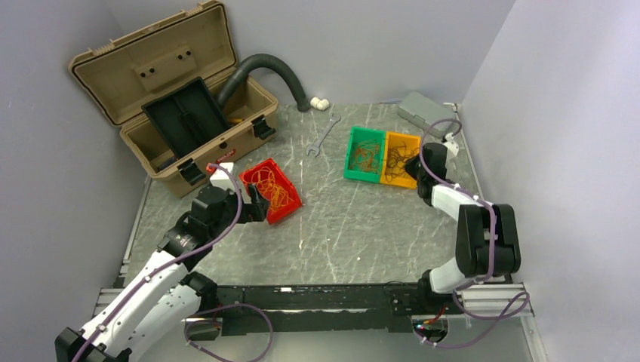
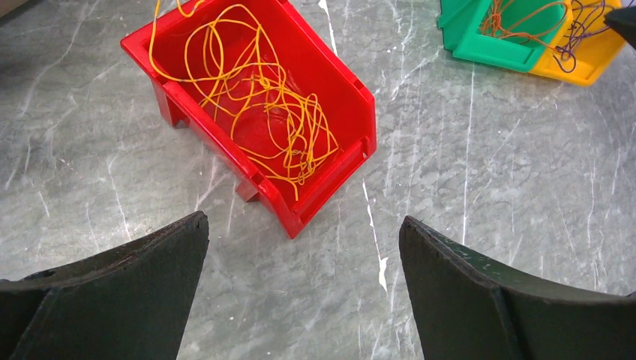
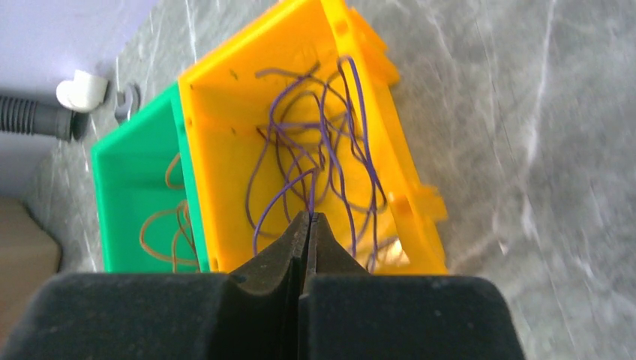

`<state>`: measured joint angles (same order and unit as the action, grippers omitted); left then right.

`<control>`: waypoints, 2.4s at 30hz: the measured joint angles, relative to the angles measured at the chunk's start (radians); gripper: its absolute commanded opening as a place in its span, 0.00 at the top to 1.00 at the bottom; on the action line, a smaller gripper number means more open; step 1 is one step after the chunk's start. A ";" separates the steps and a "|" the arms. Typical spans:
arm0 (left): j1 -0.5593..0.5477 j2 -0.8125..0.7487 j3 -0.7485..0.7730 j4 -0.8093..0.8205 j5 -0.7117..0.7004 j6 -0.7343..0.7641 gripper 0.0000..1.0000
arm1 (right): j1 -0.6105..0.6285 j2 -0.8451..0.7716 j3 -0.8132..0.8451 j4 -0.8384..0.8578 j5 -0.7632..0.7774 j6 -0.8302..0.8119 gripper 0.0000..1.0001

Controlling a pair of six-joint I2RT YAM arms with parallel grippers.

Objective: Untangle the cables

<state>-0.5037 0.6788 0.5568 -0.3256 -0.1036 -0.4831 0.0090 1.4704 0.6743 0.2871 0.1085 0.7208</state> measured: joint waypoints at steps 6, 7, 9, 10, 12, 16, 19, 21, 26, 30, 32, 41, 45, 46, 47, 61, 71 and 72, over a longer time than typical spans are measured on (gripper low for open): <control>0.000 0.010 0.001 0.000 0.000 0.004 0.01 | 0.001 0.188 0.176 -0.010 0.043 -0.029 1.00; 0.000 0.013 0.001 0.000 0.000 0.006 0.00 | 0.001 0.222 0.200 -0.016 0.048 -0.033 1.00; 0.000 0.018 0.002 0.000 -0.001 0.011 0.01 | 0.005 0.275 0.235 -0.034 0.052 -0.037 1.00; 0.000 0.018 0.002 0.000 -0.002 0.012 0.00 | 0.006 0.297 0.247 -0.052 0.052 -0.040 0.97; 0.000 0.019 0.002 0.000 -0.005 0.016 0.00 | 0.008 0.309 0.249 -0.076 0.051 -0.040 0.75; 0.000 0.018 0.002 0.003 -0.010 0.017 0.00 | 0.016 0.285 0.249 -0.102 0.042 -0.047 0.44; 0.000 0.018 0.002 0.010 -0.014 0.015 0.01 | 0.019 0.245 0.249 -0.121 0.037 -0.055 0.36; 0.000 0.018 0.000 0.016 -0.016 0.014 0.01 | 0.018 0.210 0.249 -0.134 0.028 -0.056 0.28; 0.000 -0.012 -0.026 0.029 -0.026 0.007 0.01 | 0.019 0.086 0.206 -0.121 -0.025 -0.058 0.11; 0.000 -0.054 -0.065 0.055 -0.033 0.010 0.01 | 0.030 -0.038 0.098 -0.080 -0.072 -0.079 0.01; 0.000 -0.094 -0.121 0.098 -0.037 0.019 0.01 | 0.044 -0.076 0.049 -0.048 -0.073 -0.098 0.00; 0.000 -0.190 -0.258 0.182 -0.094 0.082 0.01 | 0.120 -0.353 -0.321 0.162 -0.055 -0.257 0.00; 0.000 -0.185 -0.270 0.230 -0.111 0.112 0.01 | 0.121 -0.499 -0.332 0.141 -0.023 -0.336 0.00; 0.000 -0.187 -0.286 0.261 -0.112 0.132 0.00 | 0.121 -0.546 -0.350 0.154 -0.012 -0.356 0.00; 0.000 -0.190 -0.299 0.279 -0.111 0.145 0.00 | 0.121 -0.591 -0.377 0.171 -0.006 -0.380 0.00; 0.008 -0.024 -0.432 0.758 -0.341 0.417 0.01 | 0.134 -0.413 -0.458 0.349 0.179 -0.601 0.00; 0.296 0.321 -0.470 1.173 -0.306 0.550 0.05 | 0.114 -0.059 -0.446 0.662 0.214 -0.734 0.03; 0.316 0.378 -0.455 1.173 -0.282 0.555 0.04 | 0.103 -0.043 -0.446 0.677 0.213 -0.733 0.05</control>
<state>-0.1879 1.0565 0.1020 0.8471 -0.3851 0.0723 0.1120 1.4277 0.2283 0.9638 0.3218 -0.0124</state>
